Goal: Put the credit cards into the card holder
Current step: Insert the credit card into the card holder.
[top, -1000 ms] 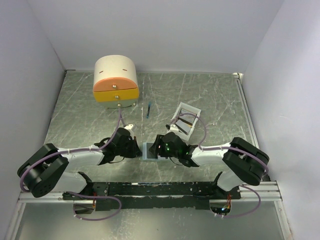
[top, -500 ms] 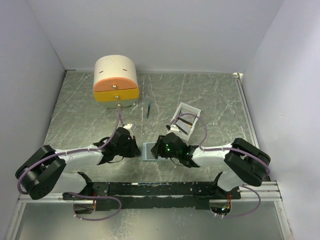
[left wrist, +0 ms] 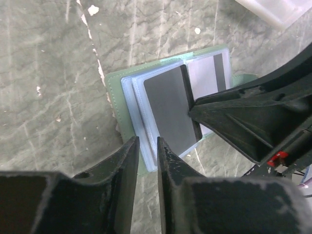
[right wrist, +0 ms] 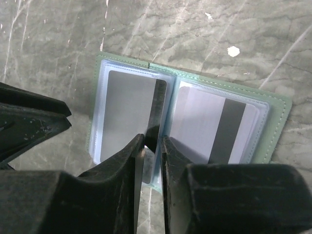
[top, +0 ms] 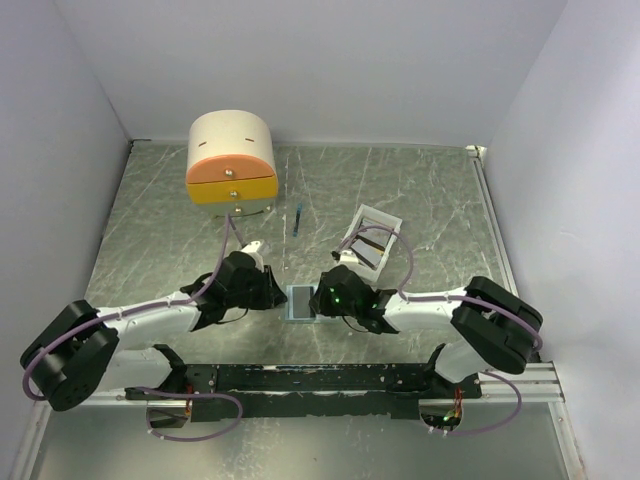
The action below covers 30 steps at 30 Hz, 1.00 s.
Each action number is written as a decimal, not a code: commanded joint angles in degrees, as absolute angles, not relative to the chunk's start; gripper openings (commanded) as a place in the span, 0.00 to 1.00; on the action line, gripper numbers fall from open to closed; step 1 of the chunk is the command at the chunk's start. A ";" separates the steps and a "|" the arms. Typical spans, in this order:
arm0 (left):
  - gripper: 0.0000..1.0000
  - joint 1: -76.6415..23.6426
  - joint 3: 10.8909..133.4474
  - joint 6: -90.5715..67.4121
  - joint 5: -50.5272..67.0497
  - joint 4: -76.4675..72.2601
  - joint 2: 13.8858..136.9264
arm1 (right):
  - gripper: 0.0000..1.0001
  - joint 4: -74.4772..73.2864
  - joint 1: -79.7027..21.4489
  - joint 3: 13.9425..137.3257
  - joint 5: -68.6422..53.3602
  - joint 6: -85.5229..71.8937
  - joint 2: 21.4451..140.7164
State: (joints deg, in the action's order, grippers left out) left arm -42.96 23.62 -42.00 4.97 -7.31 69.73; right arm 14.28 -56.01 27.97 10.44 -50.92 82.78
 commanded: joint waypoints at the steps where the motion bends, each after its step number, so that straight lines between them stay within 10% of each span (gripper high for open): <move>1: 0.36 -42.32 22.45 -43.57 9.52 -12.44 70.42 | 0.17 14.98 -56.34 29.89 10.30 -49.81 84.77; 7: 0.38 -41.55 19.89 -44.98 10.74 -16.27 69.21 | 0.00 17.29 -56.34 28.84 8.87 -50.12 85.69; 30: 0.49 -41.10 19.34 -43.66 8.74 -15.77 69.55 | 0.04 10.49 -56.56 30.54 10.30 -51.00 86.82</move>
